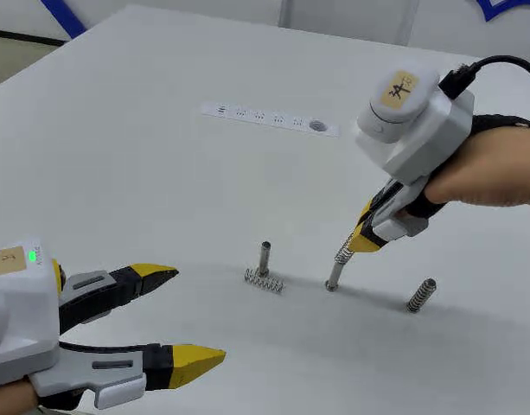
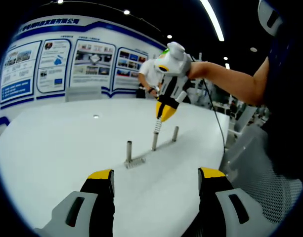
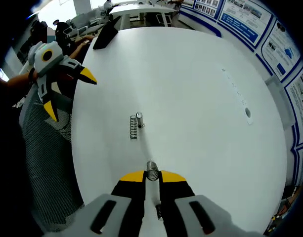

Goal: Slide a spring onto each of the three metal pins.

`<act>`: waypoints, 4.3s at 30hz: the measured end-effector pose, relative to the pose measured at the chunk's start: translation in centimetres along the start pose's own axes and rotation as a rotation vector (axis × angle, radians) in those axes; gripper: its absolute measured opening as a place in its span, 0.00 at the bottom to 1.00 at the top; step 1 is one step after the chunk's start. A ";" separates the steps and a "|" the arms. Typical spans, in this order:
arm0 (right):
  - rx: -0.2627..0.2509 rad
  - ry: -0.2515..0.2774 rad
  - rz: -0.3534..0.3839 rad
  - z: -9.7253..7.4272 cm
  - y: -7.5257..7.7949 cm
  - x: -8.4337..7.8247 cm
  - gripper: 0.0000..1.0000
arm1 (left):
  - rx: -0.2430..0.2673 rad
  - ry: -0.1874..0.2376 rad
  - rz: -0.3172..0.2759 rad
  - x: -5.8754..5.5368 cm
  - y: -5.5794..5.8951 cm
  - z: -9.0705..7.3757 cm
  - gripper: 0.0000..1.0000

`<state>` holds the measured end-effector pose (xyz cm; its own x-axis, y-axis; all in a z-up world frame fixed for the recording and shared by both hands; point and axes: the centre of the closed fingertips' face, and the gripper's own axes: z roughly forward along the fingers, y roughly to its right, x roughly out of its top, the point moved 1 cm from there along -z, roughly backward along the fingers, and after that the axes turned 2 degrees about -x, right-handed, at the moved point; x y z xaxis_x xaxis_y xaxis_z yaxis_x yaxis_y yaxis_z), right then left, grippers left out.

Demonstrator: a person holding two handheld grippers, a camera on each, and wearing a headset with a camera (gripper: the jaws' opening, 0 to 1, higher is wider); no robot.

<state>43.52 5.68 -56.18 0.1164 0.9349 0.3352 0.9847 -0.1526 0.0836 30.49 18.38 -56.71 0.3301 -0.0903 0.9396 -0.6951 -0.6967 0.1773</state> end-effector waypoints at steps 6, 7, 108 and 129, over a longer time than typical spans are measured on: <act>0.014 -0.008 -0.003 0.4 0.6 0.7 0.11 | 0.001 -0.002 -0.001 0.0 0.0 0.0 0.70; 0.016 -0.009 -0.003 0.5 0.5 0.8 0.11 | 0.001 -0.002 -0.002 -0.1 0.0 0.0 0.70; 0.050 0.102 -0.018 10.9 -4.5 2.9 0.12 | 0.007 -0.011 0.000 -0.4 -0.2 0.0 0.70; 0.016 0.106 -0.075 6.9 -5.0 3.6 0.11 | 0.002 -0.006 0.004 -0.3 0.0 0.0 0.69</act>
<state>39.88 11.98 -61.89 0.0292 0.9041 0.4263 0.9923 -0.0777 0.0969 30.39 18.37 -56.98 0.3309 -0.0971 0.9387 -0.6949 -0.6980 0.1728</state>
